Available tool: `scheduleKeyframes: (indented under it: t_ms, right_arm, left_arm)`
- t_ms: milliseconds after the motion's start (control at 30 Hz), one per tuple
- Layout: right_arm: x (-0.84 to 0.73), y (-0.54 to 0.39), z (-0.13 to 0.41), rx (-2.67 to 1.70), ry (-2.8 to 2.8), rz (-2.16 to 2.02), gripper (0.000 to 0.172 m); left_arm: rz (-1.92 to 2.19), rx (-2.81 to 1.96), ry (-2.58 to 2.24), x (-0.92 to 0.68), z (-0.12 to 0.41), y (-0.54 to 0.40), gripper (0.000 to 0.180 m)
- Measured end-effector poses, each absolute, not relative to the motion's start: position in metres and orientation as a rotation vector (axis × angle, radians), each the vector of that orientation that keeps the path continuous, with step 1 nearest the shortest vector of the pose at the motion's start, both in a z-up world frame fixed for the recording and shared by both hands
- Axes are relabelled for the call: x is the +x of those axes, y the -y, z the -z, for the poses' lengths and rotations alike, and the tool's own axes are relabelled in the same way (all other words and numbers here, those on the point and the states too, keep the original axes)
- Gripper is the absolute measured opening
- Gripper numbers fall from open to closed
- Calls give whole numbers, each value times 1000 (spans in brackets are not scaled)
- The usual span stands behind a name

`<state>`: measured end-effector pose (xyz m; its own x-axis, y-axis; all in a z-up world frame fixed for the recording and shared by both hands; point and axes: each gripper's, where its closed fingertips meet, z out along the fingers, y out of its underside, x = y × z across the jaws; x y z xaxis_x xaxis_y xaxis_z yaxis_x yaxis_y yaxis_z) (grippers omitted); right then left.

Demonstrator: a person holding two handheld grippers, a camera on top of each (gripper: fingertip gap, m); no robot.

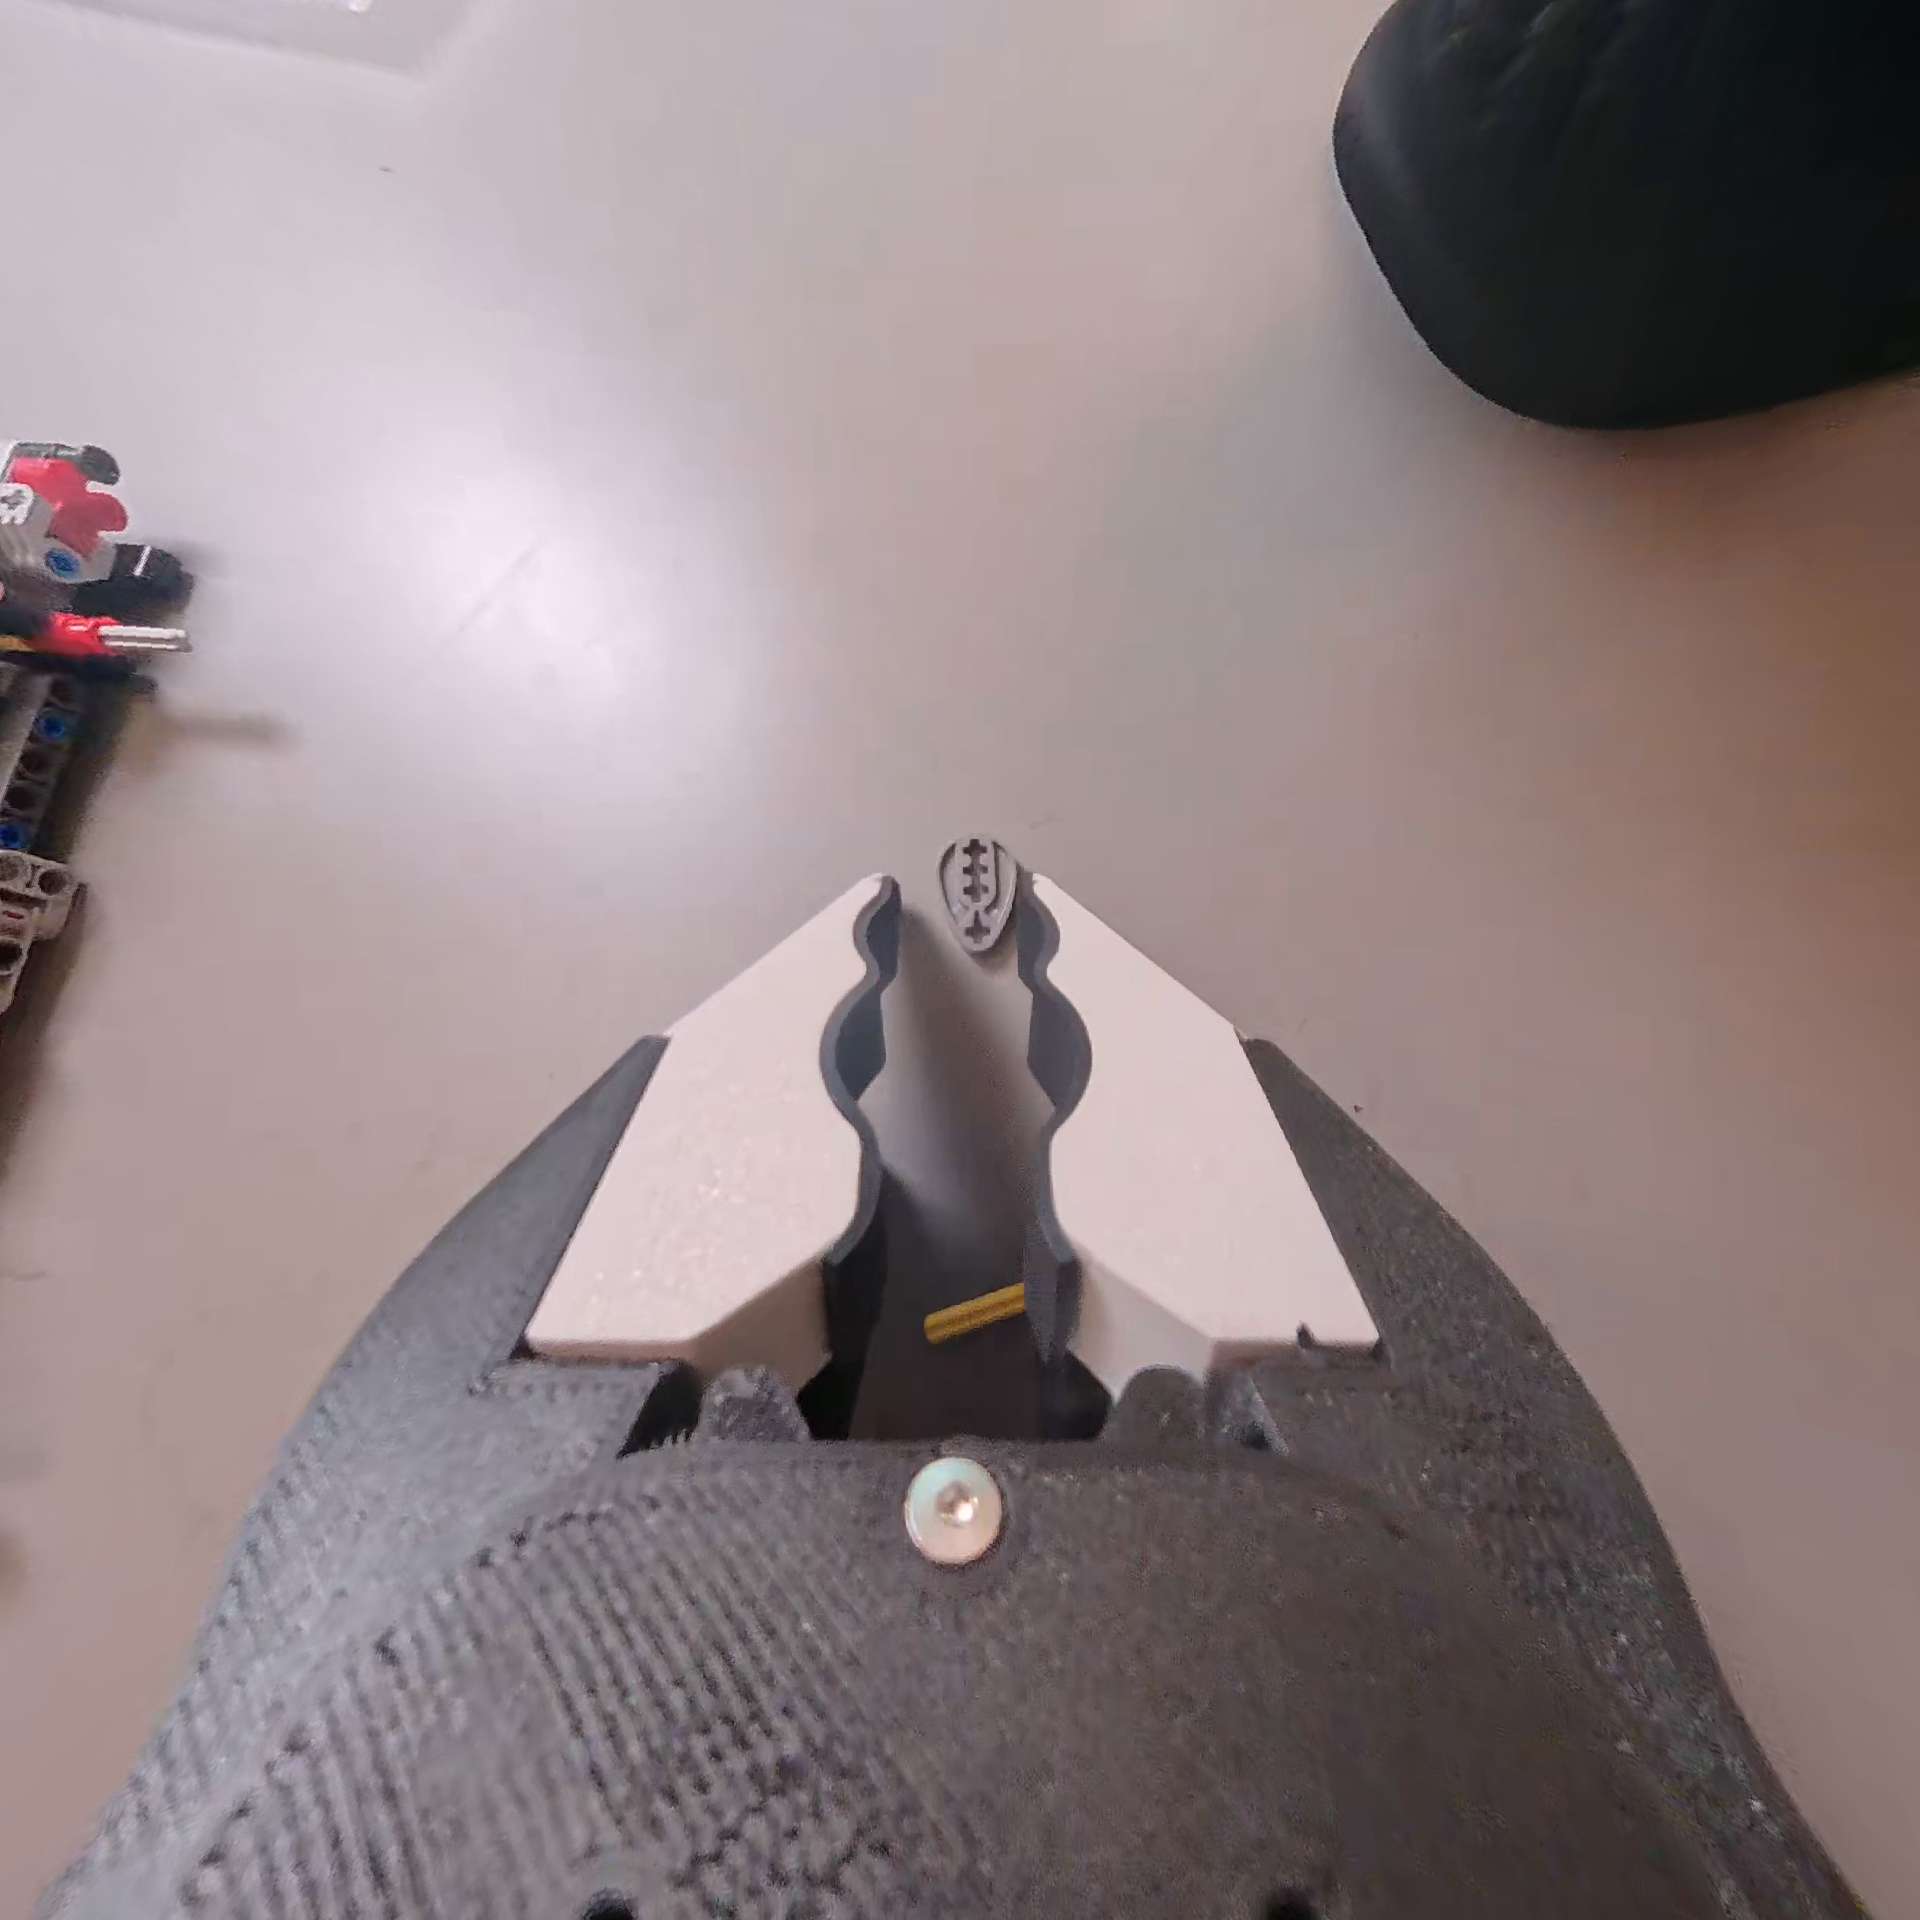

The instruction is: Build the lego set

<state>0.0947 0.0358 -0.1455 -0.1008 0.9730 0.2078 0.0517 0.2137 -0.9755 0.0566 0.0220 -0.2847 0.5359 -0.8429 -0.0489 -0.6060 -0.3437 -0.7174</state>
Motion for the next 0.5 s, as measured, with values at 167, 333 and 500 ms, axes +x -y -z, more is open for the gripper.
scheduleKeyframes:
  t_ms: [167, 333, 500]
  right_arm:
    - [94, -38, 149, -1067, 1419, -1076, 5]
    - [93, -36, 153, -1077, 1430, -1072, 5]
    - [90, -29, 156, -1071, 1451, -1081, 5]
  left_arm:
    - [396, -2098, -1208, 55, 285, -17, 12]
    - [380, -2064, -1182, 39, 274, -5, 11]
    - [395, -2105, -1067, 5, 263, 17, 12]
